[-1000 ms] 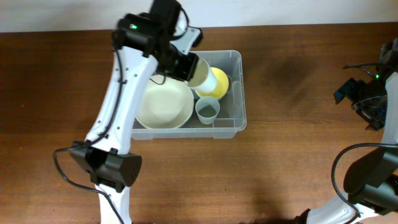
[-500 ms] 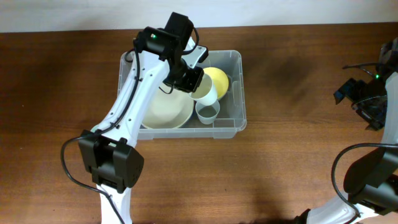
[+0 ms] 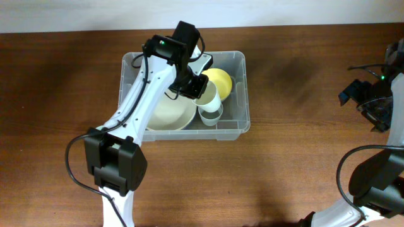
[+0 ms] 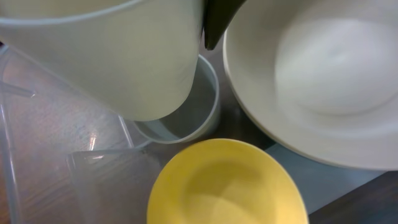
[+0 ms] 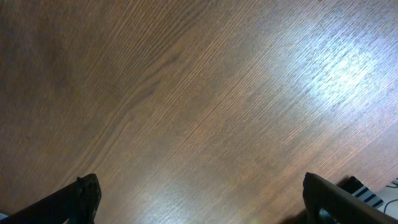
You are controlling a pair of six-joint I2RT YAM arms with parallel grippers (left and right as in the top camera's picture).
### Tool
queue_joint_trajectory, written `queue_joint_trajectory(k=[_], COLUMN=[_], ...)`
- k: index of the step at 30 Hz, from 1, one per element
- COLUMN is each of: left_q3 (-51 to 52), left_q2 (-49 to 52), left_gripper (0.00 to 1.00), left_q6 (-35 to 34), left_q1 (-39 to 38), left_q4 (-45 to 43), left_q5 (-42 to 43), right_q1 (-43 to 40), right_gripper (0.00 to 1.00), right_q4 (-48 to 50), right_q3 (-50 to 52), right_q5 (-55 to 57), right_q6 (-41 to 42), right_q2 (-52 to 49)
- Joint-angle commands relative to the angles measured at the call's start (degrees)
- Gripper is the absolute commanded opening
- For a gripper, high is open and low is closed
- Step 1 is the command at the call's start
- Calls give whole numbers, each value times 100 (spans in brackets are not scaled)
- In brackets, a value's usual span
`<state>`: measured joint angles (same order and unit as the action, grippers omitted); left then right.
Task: Pack container
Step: 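Carry the white cup over the bin and drop it onto the grey cup, then move the left gripper down to the mint cup on the table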
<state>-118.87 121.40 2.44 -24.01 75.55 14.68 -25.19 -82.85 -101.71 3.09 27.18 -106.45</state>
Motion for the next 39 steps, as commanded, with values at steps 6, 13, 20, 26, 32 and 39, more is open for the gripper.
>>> queue_joint_trajectory(k=[6, 13, 20, 26, 32, 39], left_q3=[72, 70, -144, -778, -837, -837], left_q2=[52, 52, 44, -129, -938, -2203], left_gripper=[9, 13, 38, 39, 40, 40], left_q6=[92, 92, 74, -1670, -2594, -3204], left_q1=[-173, -173, -164, 142, 951, 2304], left_q4=[-48, -52, -74, 686, 1287, 1554], left_q5=[-299, -319, -1237, -3595, -4068, -3779], right_q1=[4, 4, 4, 4, 4, 4], right_gripper=[99, 99, 99, 99, 99, 99], right_q4=[-2, 0, 0, -2, -2, -2], right_q3=[35, 35, 35, 35, 35, 35], right_q5=[11, 11, 11, 11, 11, 11], right_q6=[26, 26, 26, 26, 26, 26], right_q2=[-15, -15, -15, -15, -15, -15])
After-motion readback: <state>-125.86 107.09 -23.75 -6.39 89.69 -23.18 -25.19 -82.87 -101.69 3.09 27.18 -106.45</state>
